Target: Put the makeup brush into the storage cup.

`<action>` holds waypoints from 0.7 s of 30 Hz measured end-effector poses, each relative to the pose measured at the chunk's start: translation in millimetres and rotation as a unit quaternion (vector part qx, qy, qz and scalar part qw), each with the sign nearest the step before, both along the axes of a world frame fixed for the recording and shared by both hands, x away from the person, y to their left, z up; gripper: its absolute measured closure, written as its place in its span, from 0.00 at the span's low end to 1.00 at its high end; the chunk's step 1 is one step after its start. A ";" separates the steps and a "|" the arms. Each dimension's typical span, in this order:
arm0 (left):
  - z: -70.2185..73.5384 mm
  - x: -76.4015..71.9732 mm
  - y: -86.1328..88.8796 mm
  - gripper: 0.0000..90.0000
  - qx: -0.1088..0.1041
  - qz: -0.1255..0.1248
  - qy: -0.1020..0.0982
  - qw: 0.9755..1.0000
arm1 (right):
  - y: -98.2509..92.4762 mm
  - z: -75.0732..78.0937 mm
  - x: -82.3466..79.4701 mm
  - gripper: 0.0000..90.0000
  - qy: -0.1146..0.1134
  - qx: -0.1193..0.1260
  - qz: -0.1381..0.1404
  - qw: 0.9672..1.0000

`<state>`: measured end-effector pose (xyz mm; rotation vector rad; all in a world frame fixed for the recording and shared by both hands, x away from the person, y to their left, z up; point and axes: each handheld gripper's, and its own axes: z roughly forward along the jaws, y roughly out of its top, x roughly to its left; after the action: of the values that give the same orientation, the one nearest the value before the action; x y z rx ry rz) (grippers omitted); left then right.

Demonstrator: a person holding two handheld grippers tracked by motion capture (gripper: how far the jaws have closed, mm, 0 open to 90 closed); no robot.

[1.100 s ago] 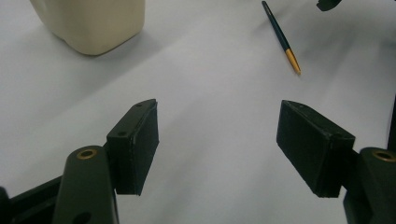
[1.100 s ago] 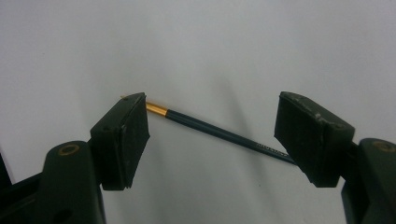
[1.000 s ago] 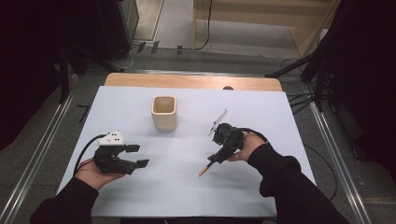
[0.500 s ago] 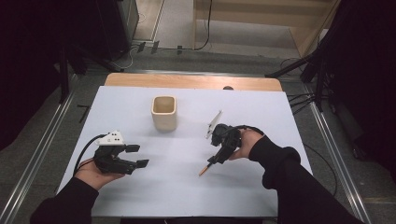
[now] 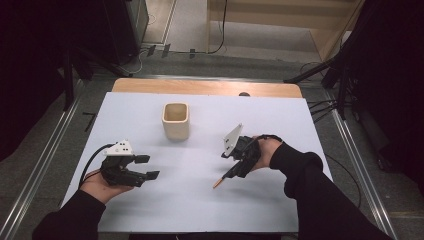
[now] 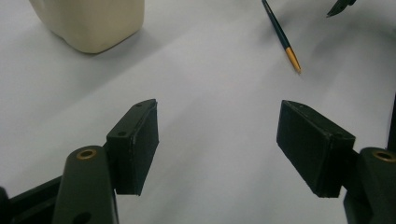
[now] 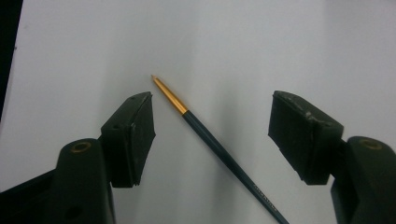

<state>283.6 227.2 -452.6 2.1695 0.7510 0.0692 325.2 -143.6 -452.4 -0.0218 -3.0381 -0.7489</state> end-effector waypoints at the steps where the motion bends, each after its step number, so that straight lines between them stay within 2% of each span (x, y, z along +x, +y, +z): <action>1: 0.0 0.0 0.0 0.34 0.000 0.000 0.000 1.000 | -0.3 -1.3 -0.2 0.38 -0.002 0.001 0.008 1.000; 2: 0.0 -0.1 0.0 0.34 0.000 0.000 0.000 1.000 | 0.2 -3.1 -0.5 0.39 -0.014 -0.014 0.030 0.999; 4: 0.0 -0.1 0.0 0.34 0.000 0.000 0.000 1.000 | 0.2 -3.2 -0.4 0.39 -0.020 -0.023 0.036 0.999; 5: -0.1 -0.1 0.0 0.34 0.000 0.000 0.000 1.000 | 0.6 -3.2 0.5 0.39 -0.017 -0.035 0.036 0.999; 8: -0.2 0.0 0.2 0.34 0.001 0.000 0.001 1.000 | 1.3 -3.5 2.2 0.39 -0.016 -0.040 0.043 0.998; 10: -0.5 0.2 0.3 0.34 0.000 0.000 0.002 1.000 | 3.3 -3.3 5.0 0.39 -0.018 -0.058 0.050 0.997; 12: -0.4 0.2 0.4 0.33 0.001 -0.001 0.002 1.000 | 4.0 -3.1 6.5 0.39 -0.018 -0.063 0.052 0.997; 13: -0.4 0.0 0.5 0.33 0.001 -0.002 0.001 1.000 | 6.4 -2.6 9.1 0.39 -0.012 -0.079 0.054 0.995; 14: -0.4 0.0 0.5 0.33 0.001 -0.002 0.001 1.000 | 6.4 -2.6 9.1 0.39 -0.012 -0.079 0.054 0.995; 17: -0.5 0.3 0.7 0.33 0.001 -0.001 0.003 1.000 | 9.9 -2.0 10.5 0.40 -0.022 -0.087 0.078 0.993; 20: -0.5 0.2 0.8 0.34 0.001 -0.002 0.002 1.000 | 11.2 -3.2 10.0 0.40 -0.023 -0.086 0.082 0.993; 21: -0.5 0.3 0.9 0.33 0.001 -0.002 0.002 1.000 | 11.6 -6.2 9.0 0.40 -0.031 -0.095 0.091 0.991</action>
<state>283.9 228.1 -453.1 2.1737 0.7490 0.0633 334.2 -132.0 -458.6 0.2794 -3.1024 -0.4550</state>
